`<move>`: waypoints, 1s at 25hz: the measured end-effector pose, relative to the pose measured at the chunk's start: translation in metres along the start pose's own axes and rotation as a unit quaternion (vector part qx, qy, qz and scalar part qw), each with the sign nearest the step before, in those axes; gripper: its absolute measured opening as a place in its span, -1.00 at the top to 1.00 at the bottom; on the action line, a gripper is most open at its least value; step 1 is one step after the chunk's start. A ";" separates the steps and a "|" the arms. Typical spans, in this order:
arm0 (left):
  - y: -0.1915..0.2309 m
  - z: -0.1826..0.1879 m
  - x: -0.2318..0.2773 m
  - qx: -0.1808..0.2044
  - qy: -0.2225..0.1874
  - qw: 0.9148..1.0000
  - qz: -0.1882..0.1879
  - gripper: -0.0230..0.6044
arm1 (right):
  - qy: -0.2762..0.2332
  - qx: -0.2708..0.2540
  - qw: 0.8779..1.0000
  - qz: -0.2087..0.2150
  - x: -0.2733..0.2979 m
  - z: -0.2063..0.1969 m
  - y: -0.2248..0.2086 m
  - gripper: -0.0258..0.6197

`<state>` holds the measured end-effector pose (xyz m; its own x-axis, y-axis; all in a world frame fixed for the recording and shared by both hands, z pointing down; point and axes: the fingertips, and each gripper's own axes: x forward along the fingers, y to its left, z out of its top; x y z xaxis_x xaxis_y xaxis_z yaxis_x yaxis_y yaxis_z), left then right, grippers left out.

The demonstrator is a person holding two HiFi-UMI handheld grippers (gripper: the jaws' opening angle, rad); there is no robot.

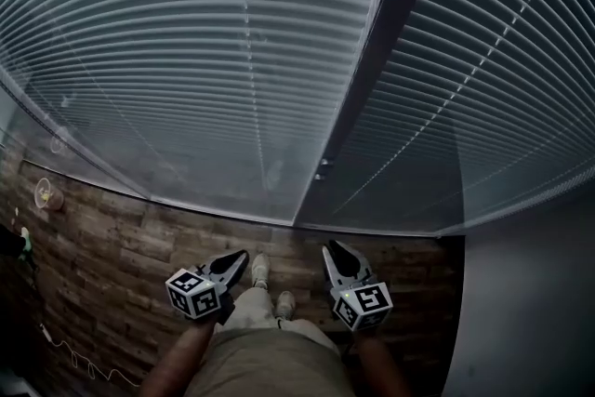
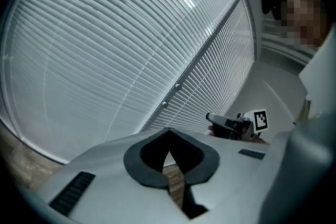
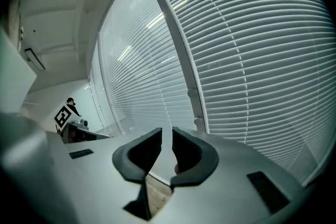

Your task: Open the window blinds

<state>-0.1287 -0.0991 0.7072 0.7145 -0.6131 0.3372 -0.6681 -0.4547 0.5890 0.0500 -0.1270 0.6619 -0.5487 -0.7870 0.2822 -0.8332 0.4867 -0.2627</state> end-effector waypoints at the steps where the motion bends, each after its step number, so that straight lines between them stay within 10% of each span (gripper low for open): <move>1: 0.001 0.006 0.001 0.002 0.000 1.000 -0.003 0.89 | -0.001 0.002 1.000 -0.001 0.004 0.003 0.000 0.73; 25: 0.090 0.076 0.090 0.045 0.043 0.990 -0.126 0.89 | 0.029 0.052 0.992 -0.114 0.123 -0.009 -0.078 0.49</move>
<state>-0.1407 -0.2442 0.7349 0.8734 -0.4174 0.2507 -0.4791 -0.6447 0.5957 0.0470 -0.2586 0.7256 -0.3522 -0.8475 0.3970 -0.9261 0.2545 -0.2784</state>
